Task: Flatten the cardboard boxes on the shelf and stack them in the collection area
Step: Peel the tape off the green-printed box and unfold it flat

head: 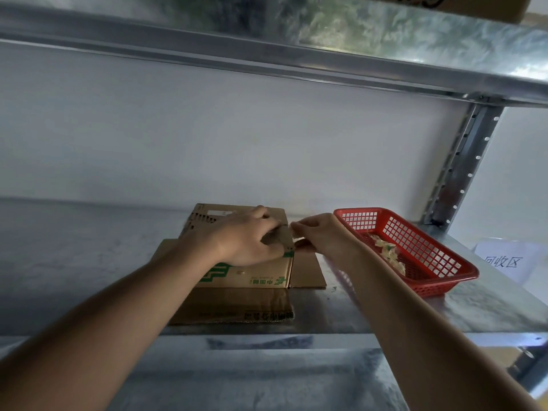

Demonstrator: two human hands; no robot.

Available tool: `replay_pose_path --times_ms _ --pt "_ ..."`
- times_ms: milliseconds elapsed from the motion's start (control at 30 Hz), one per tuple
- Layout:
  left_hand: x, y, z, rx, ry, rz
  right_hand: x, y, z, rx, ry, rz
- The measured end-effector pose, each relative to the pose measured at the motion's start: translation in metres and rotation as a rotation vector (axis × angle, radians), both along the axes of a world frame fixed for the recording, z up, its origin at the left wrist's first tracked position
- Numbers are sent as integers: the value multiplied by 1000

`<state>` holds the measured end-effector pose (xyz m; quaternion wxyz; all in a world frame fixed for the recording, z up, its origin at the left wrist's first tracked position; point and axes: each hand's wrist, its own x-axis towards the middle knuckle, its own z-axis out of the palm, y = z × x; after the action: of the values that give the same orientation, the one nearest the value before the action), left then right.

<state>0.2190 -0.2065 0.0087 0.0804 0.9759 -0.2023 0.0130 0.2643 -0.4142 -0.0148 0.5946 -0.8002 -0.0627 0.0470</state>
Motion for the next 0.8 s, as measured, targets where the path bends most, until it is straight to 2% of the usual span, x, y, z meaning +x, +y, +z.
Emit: replay_pose_path --times_ms 133,300,367,467,567,700,800 --pt "-1 -7 -6 -12 -37 -2 3 2 -7 182 91 -8" --pt "6 -6 -21 13 -141 -7 4 -1 -15 238 152 -18" --pt "10 -2 -23 19 -133 3 3 -3 -17 165 134 -70" --pt "12 6 -22 15 -113 17 -3 -8 -17 -79 61 -154" --pt "10 9 -21 45 -135 6 -9 -15 -17 -325 -110 -212" --pt "8 6 -22 26 -131 10 -16 -10 -18 -407 -417 -281" --pt "8 6 -23 34 -143 19 -17 2 -19 -387 -462 -188"
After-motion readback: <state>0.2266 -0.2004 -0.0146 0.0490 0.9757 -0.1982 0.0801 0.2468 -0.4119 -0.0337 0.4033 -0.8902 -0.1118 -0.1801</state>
